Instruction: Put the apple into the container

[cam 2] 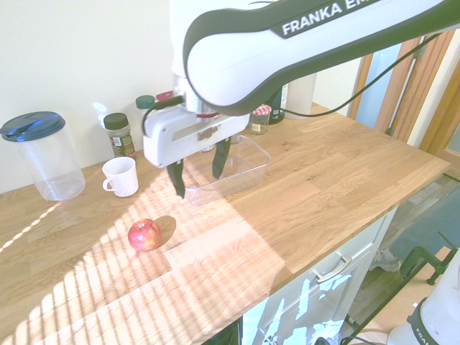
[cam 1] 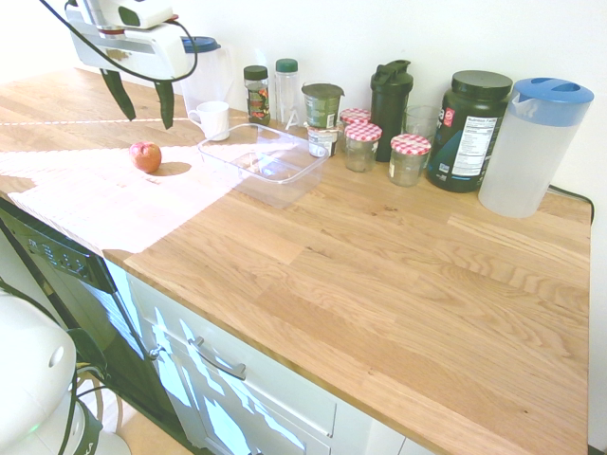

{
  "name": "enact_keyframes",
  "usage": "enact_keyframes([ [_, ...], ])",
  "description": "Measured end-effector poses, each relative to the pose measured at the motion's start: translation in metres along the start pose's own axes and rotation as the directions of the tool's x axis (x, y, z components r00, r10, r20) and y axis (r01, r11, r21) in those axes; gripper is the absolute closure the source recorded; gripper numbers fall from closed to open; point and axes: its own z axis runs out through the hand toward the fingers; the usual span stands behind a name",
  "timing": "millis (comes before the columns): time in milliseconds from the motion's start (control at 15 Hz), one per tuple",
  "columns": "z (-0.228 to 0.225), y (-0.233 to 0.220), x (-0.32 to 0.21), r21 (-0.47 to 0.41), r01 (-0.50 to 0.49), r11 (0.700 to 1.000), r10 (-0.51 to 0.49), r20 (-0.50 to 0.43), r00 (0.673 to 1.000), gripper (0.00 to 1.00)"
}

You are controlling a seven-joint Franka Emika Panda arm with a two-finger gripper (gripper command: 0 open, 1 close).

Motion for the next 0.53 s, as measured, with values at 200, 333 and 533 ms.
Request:
enact_keyframes([
  [200,0.021,-0.048,-0.044,-0.027,0.104,0.994,-0.104,0.007,0.995,0.0],
  [333,0.041,-0.063,-0.054,-0.061,0.147,0.987,-0.147,0.002,0.989,0.0],
  [533,0.071,-0.076,-0.048,-0.075,0.152,0.986,-0.154,-0.022,0.988,0.0],
])
